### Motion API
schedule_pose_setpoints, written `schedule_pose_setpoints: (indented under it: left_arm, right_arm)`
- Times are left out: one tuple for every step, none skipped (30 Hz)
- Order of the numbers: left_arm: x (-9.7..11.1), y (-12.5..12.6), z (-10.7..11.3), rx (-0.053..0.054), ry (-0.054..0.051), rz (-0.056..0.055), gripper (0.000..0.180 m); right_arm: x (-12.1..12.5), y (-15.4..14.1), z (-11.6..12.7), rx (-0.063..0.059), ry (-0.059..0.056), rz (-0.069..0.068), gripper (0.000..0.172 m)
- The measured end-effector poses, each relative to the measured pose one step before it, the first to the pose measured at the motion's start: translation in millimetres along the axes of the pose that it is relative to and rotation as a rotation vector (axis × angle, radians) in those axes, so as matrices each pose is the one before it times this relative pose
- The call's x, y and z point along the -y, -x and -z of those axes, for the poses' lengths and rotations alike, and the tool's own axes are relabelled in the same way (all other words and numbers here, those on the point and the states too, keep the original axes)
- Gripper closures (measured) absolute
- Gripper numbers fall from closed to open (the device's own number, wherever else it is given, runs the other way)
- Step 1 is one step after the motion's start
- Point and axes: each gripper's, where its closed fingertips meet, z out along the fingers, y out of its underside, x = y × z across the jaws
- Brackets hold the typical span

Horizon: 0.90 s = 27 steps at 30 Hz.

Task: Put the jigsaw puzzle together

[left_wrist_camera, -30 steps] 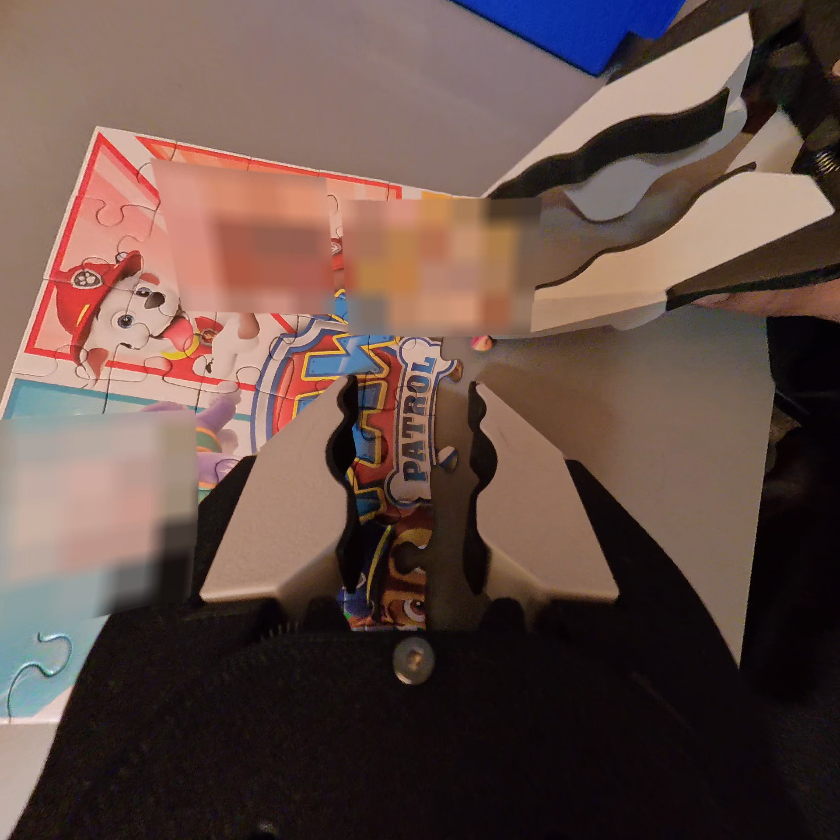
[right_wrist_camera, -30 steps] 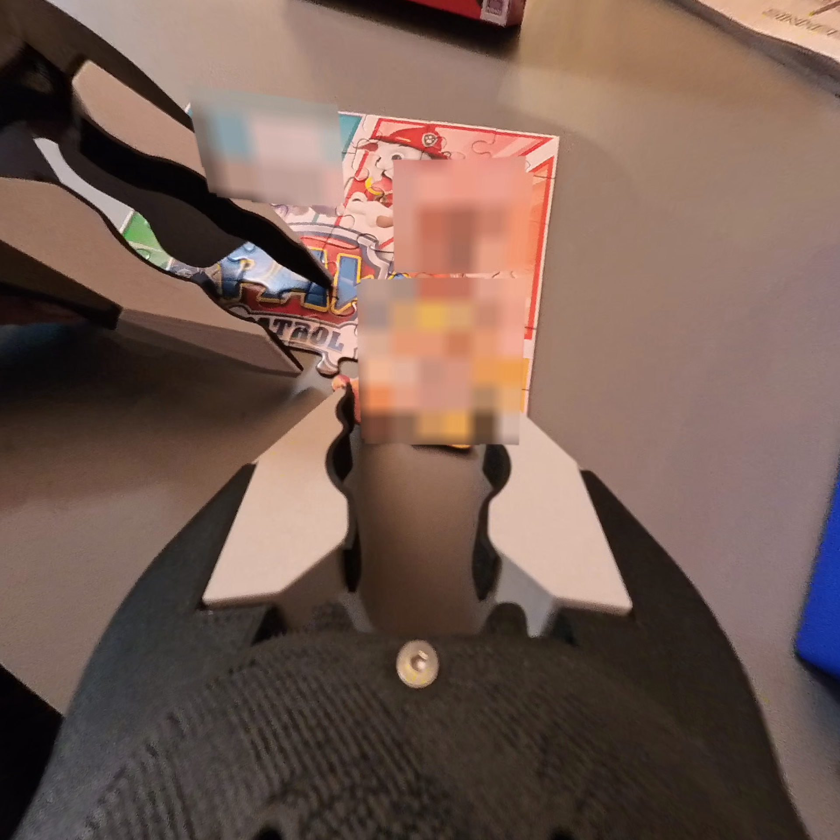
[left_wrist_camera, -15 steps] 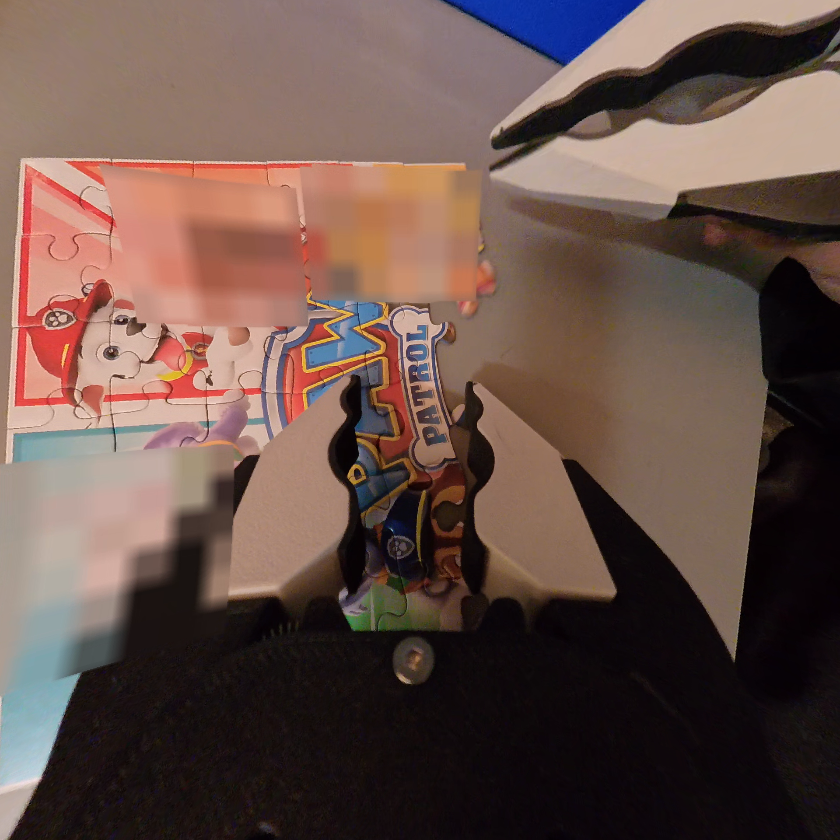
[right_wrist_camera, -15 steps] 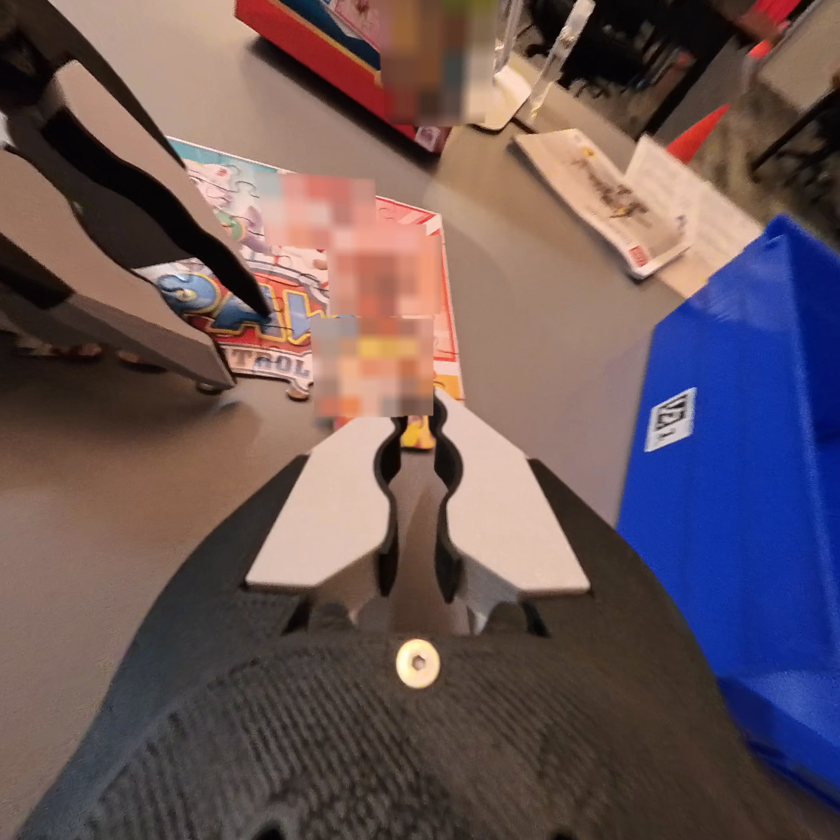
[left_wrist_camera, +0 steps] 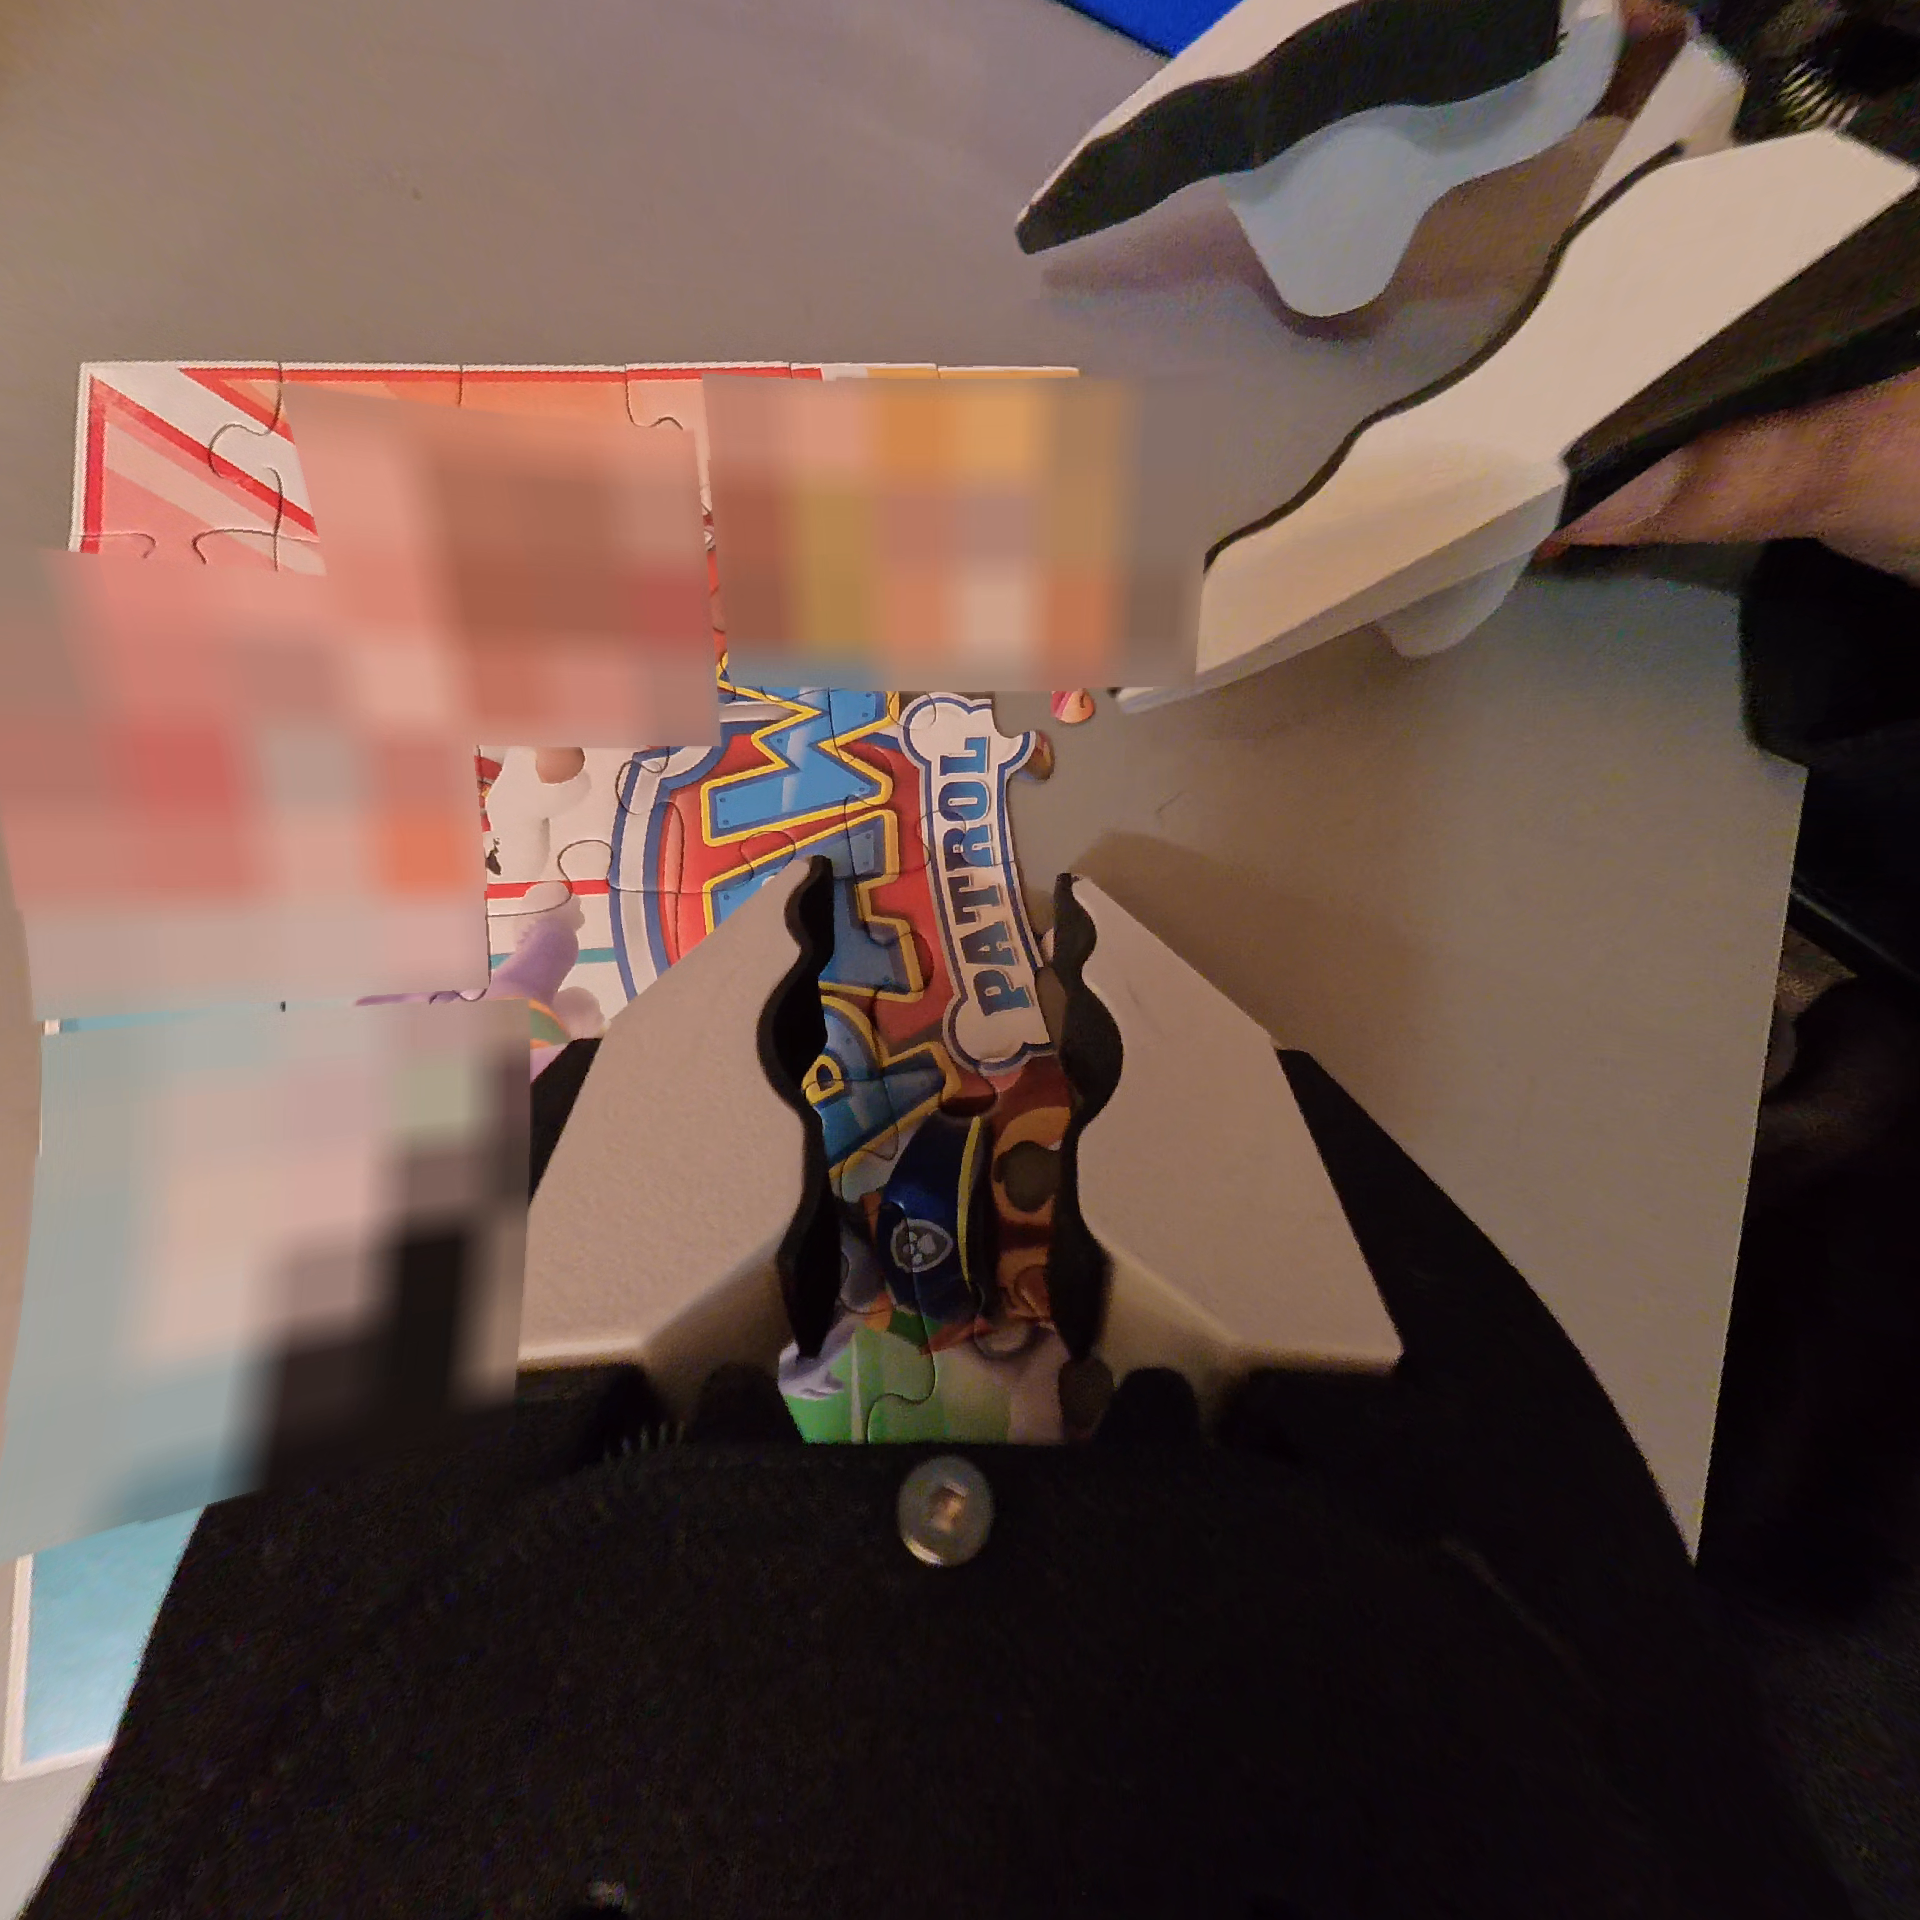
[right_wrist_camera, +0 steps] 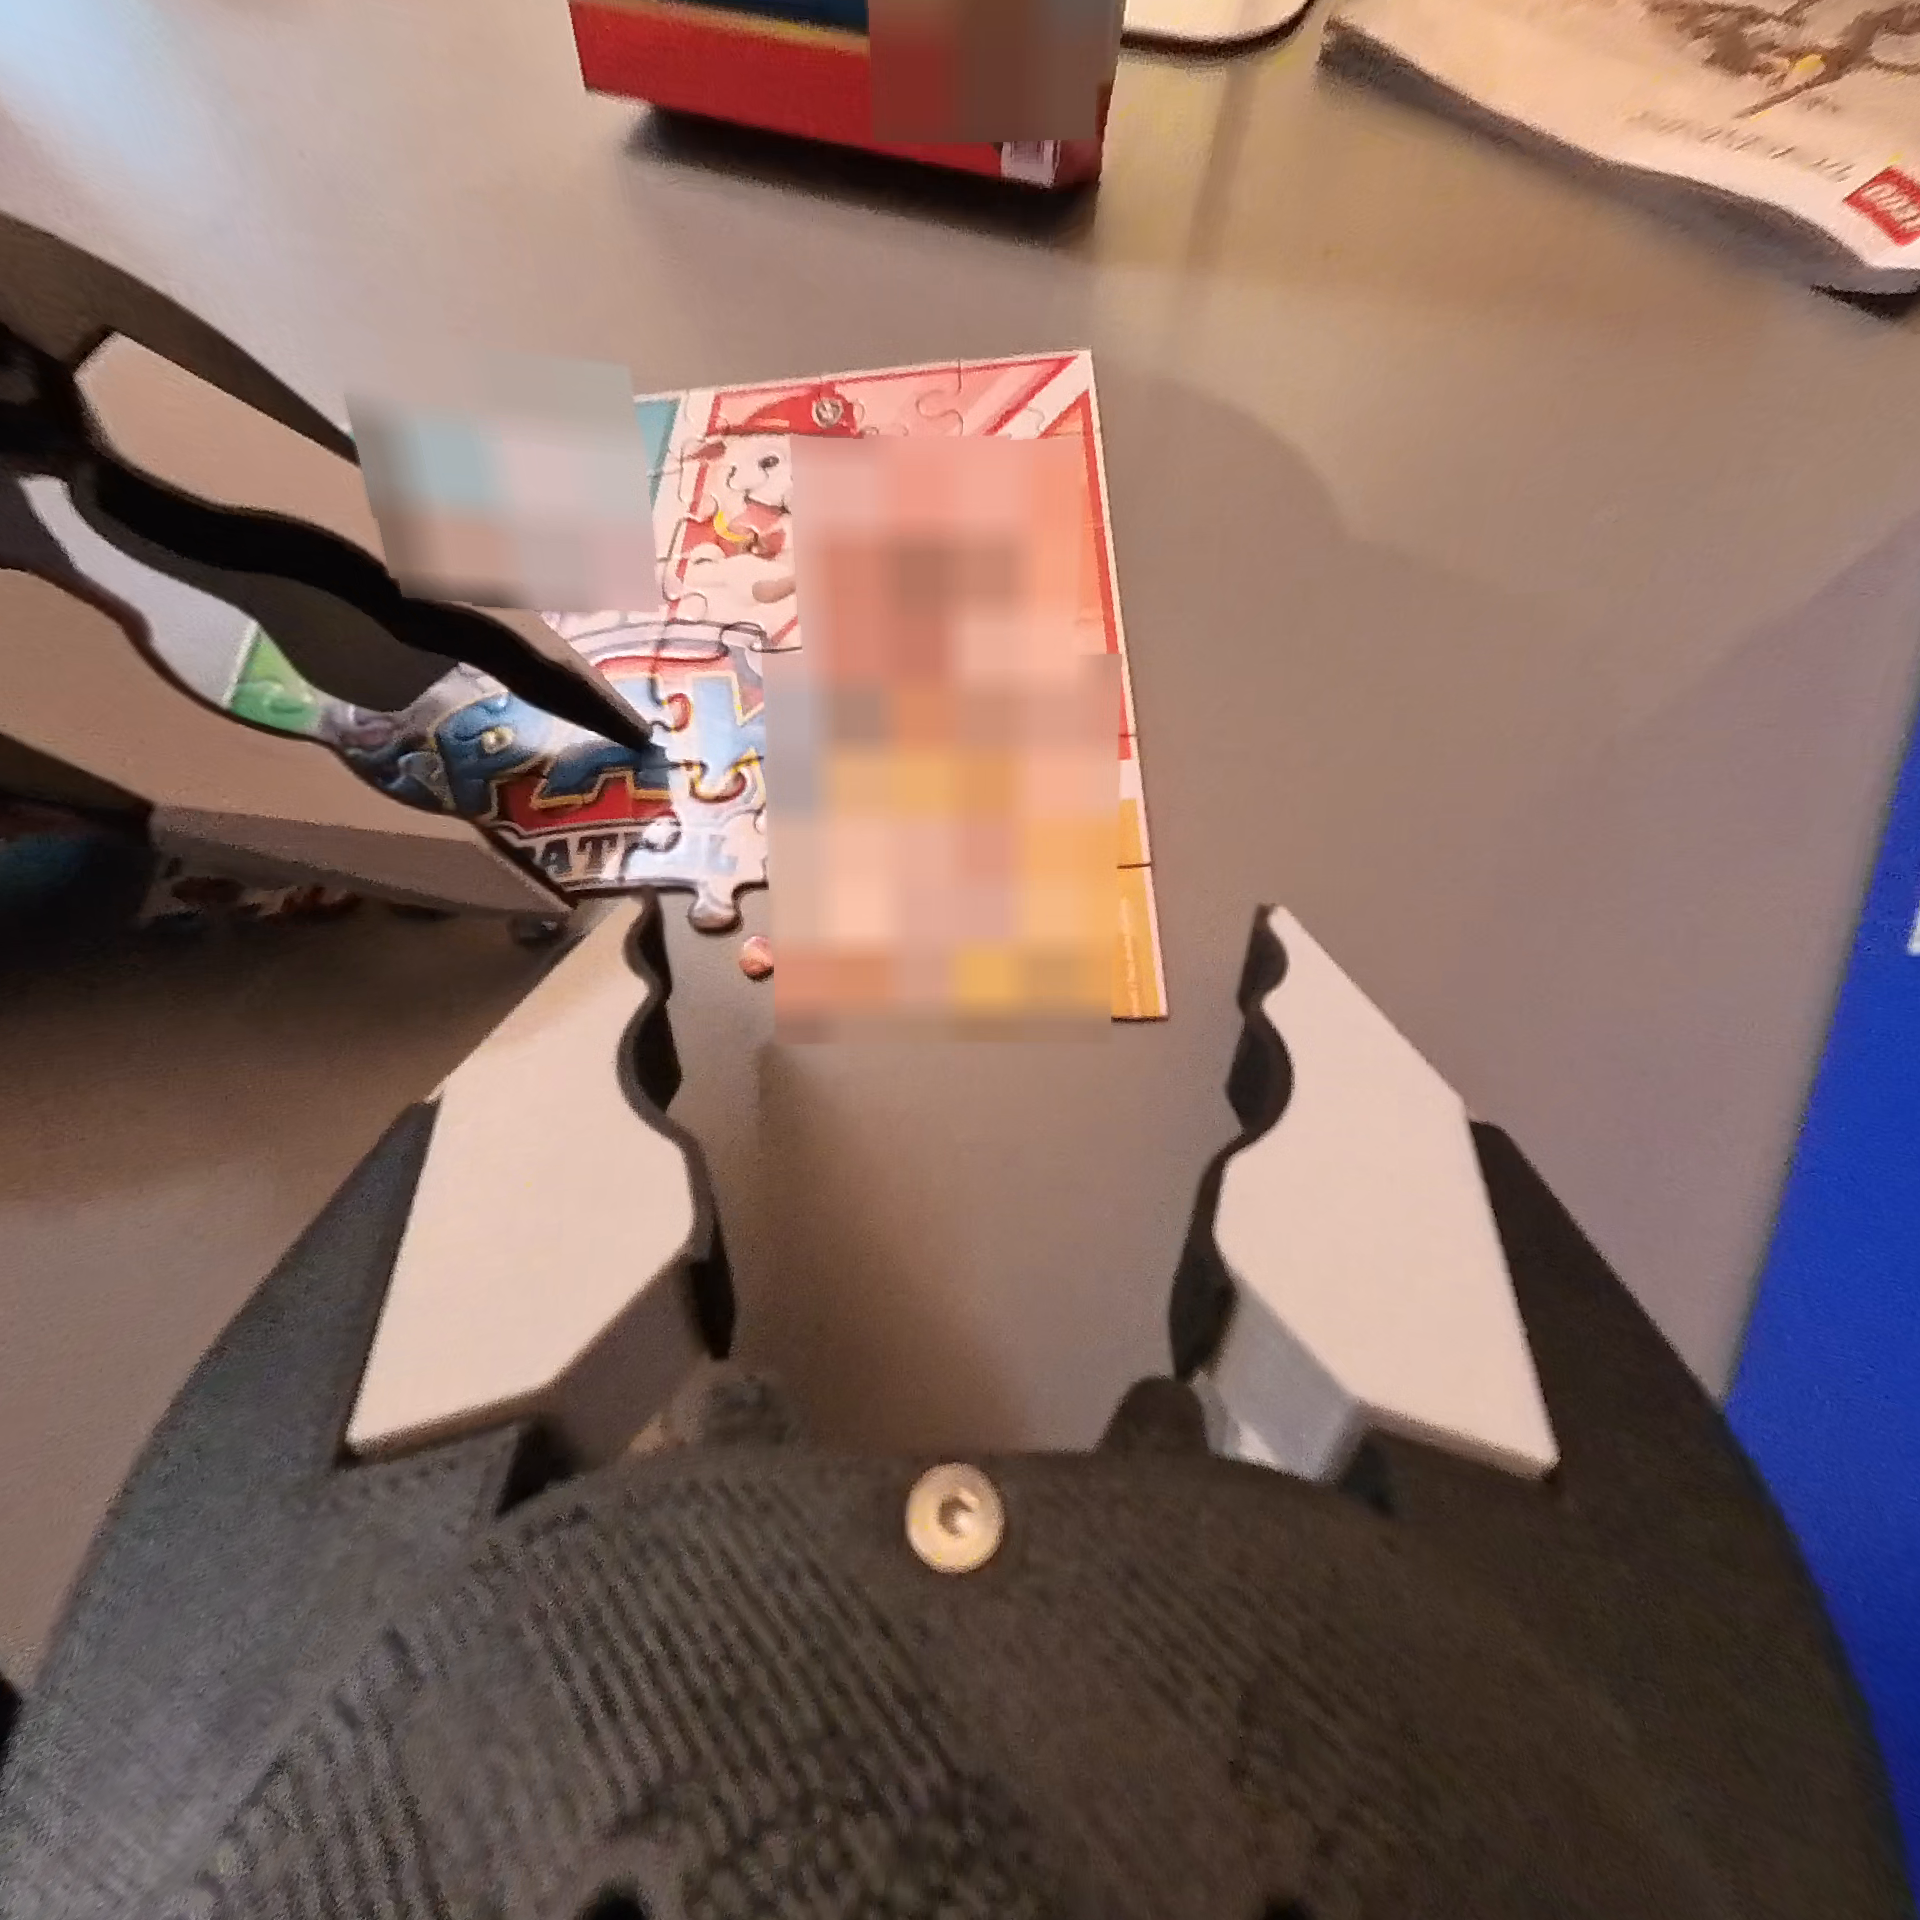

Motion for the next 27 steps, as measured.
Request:
schedule_pose_setpoints:
  left_arm:
    - [0.09, -0.05, 0.03, 0.0002, -0.0016, 0.0014, 0.140]
    - [-0.08, 0.05, 0.02, 0.0001, -0.0008, 0.0014, 0.140]
    - [-0.08, 0.07, 0.08, 0.0008, 0.0001, 0.0006, 0.141]
    - [-0.13, 0.14, 0.10, 0.0012, 0.0004, 0.0005, 0.141]
    - [-0.17, 0.18, 0.16, 0.0013, 0.0002, 0.0002, 0.141]
    - [-0.19, 0.20, 0.23, 0.0017, -0.0007, -0.0004, 0.141]
    - [-0.17, 0.27, 0.13, 0.0015, -0.0013, -0.0002, 0.142]
    - [-0.13, 0.15, 0.08, 0.0005, -0.0009, 0.0008, 0.142]
    - [-0.11, 0.18, 0.11, 0.0000, 0.0005, 0.0003, 0.144]
    - [-0.23, 0.03, 0.16, -0.0004, 0.0013, 0.0004, 0.145]
    - [-0.27, 0.20, 0.17, 0.0009, 0.0014, -0.0010, 0.147]
    - [-0.50, 0.11, 0.20, 0.0010, 0.0019, -0.0021, 0.150]
    - [-0.24, 0.15, 0.18, 0.0011, 0.0006, -0.0011, 0.151]
    - [-0.37, 0.22, 0.22, 0.0011, 0.0001, -0.0003, 0.152]
    - [-0.28, 0.10, 0.14, 0.0004, 0.0000, -0.0001, 0.154]
    - [-0.21, 0.19, 0.12, 0.0006, -0.0004, 0.0005, 0.155]
    - [-0.11, 0.20, 0.04, 0.0003, -0.0005, 0.0010, 0.156]
    - [-0.16, 0.15, 0.08, -0.0005, 0.0000, 0.0015, 0.157]
    - [-0.03, -0.02, 0.08, -0.0009, 0.0000, 0.0013, 0.158]
    - [-0.18, 0.07, 0.07, 0.0001, -0.0001, 0.0010, 0.158]
    - [-0.14, 0.27, 0.11, 0.0017, 0.0005, -0.0003, 0.159]
    - [-0.18, 0.18, 0.13, 0.0007, 0.0008, -0.0010, 0.159]
    - [0.08, -0.01, -0.04, 0.0000, -0.0006, 0.0002, 0.159]
    - [0.03, 0.10, 0.00, 0.0001, -0.0001, 0.0001, 0.159]
    - [-0.08, 0.06, 0.04, 0.0002, 0.0005, -0.0004, 0.159]
    - [0.02, 0.03, -0.05, 0.0003, 0.0004, -0.0001, 0.159]
    - [-0.06, 0.06, 0.08, -0.0001, 0.0000, 0.0005, 0.160]
  right_arm:
    - [-0.97, 1.15, -3.76, -0.0006, 0.0189, 0.0125, 0.061]
    - [-1.53, 1.56, -4.00, -0.0009, 0.0216, 0.0106, 0.060]
    - [-2.94, 1.20, -4.17, -0.0032, 0.0291, 0.0077, 0.060]
    - [-3.56, -0.14, -3.72, -0.0120, 0.0305, 0.0086, 0.061]
    - [-1.15, -1.47, -1.99, -0.0224, 0.0128, 0.0151, 0.062]
    - [-0.35, -0.34, -0.26, -0.0103, 0.0021, 0.0081, 0.064]
    - [0.31, 0.29, 0.87, 0.0014, -0.0039, -0.0069, 0.069]
    - [-0.74, -1.57, 1.90, -0.0080, 0.0012, 0.0015, 0.079]
    - [-1.12, -2.09, 1.97, -0.0097, 0.0036, 0.0010, 0.094]
    - [-0.54, 0.68, 0.73, 0.0053, 0.0000, -0.0051, 0.094]
    - [-0.75, 0.55, 0.80, 0.0007, 0.0019, 0.0003, 0.095]
    - [-0.90, 0.58, 0.72, -0.0034, 0.0049, 0.0052, 0.095]
    - [-0.73, 0.69, 0.64, -0.0030, 0.0056, 0.0020, 0.095]
    - [-0.56, 0.56, 0.52, -0.0015, 0.0048, -0.0006, 0.095]
    - [-0.38, 0.57, 0.58, -0.0006, 0.0034, -0.0002, 0.095]
    - [-0.43, 0.40, 0.49, 0.0005, 0.0034, -0.0012, 0.095]
    - [-0.19, 0.32, 0.52, 0.0015, 0.0034, -0.0016, 0.095]
    - [-0.33, 0.25, 0.40, 0.0025, 0.0031, -0.0027, 0.095]
    - [-0.21, 0.21, 0.57, 0.0034, 0.0029, -0.0046, 0.095]
    - [-0.42, -0.32, 0.93, 0.0018, 0.0031, -0.0049, 0.096]
    - [-0.21, -1.24, 1.58, -0.0022, 0.0010, -0.0007, 0.100]
    - [0.92, -0.69, 2.34, 0.0047, -0.0079, 0.0025, 0.114]
    - [2.19, 2.43, 2.22, 0.0264, -0.0163, -0.0079, 0.124]
    - [1.39, 2.29, 1.39, 0.0261, -0.0089, -0.0209, 0.124]
    - [-0.57, 1.56, 0.61, 0.0195, 0.0037, -0.0146, 0.124]
    - [-1.77, -1.33, -0.02, -0.0032, 0.0094, -0.0024, 0.125]
    - [-1.08, -3.92, 0.13, -0.0235, 0.0044, 0.0104, 0.125]
